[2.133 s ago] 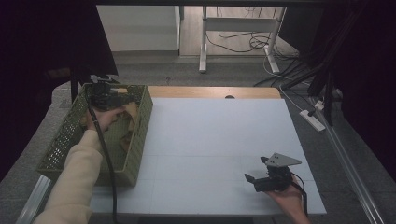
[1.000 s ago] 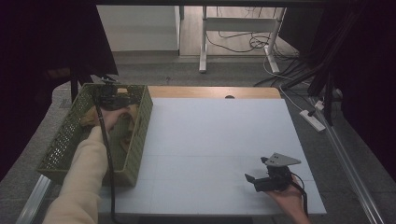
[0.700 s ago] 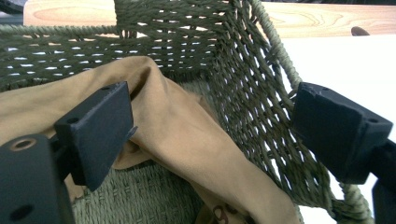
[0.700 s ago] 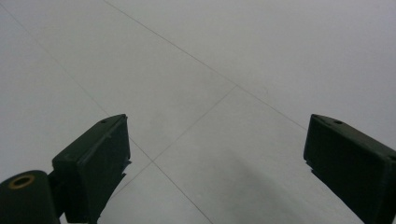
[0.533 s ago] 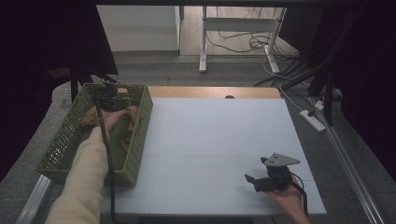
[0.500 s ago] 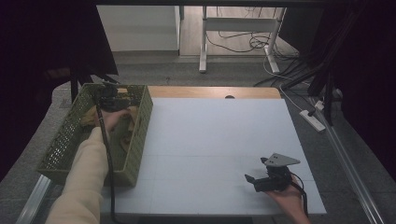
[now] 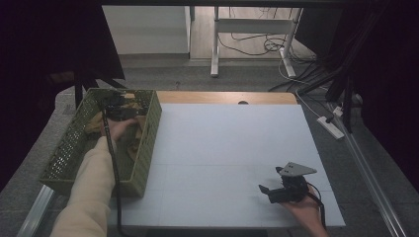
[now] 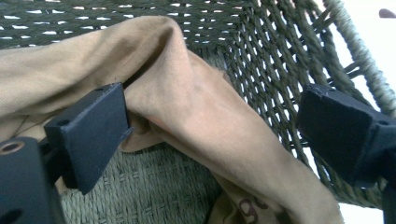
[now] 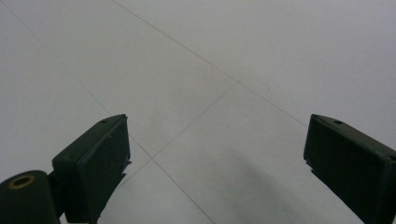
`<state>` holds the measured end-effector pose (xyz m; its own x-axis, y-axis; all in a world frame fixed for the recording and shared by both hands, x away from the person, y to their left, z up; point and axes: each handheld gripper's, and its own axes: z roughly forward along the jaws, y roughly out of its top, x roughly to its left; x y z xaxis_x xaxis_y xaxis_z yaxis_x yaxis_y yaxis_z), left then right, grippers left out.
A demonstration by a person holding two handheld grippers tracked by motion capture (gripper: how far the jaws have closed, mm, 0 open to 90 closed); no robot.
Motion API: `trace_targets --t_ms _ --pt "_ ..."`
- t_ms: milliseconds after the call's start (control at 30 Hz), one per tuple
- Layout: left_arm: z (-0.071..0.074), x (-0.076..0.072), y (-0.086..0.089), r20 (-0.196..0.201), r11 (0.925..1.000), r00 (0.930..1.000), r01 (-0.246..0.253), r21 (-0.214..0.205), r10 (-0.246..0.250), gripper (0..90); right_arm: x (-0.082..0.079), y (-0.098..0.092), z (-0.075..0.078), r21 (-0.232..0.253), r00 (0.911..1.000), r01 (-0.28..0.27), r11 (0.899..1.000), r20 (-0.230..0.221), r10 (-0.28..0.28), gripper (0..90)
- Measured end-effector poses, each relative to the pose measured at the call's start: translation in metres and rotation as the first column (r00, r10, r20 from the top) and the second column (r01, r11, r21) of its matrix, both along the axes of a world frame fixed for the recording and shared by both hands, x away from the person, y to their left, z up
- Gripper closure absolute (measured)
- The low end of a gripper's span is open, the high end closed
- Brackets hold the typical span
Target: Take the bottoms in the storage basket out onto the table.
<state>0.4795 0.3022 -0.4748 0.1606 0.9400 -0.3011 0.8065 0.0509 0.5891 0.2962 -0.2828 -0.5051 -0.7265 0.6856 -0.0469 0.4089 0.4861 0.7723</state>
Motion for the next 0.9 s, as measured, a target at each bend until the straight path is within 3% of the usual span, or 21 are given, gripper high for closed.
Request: trace_targets --t_ms 500,900 --pt "-0.009 0.002 0.001 -0.028 0.9998 0.9996 0.0 0.019 0.0 9.4 0.0 0.001 -0.001 -0.008 1.0 -0.005 1.0 -0.003 0.005 6.9" --pt "-0.02 0.005 -0.001 -0.088 0.9983 0.9959 0.027 0.052 -0.023 9.3 0.0 0.001 -0.001 -0.014 1.0 -0.008 1.0 -0.003 0.008 6.9"
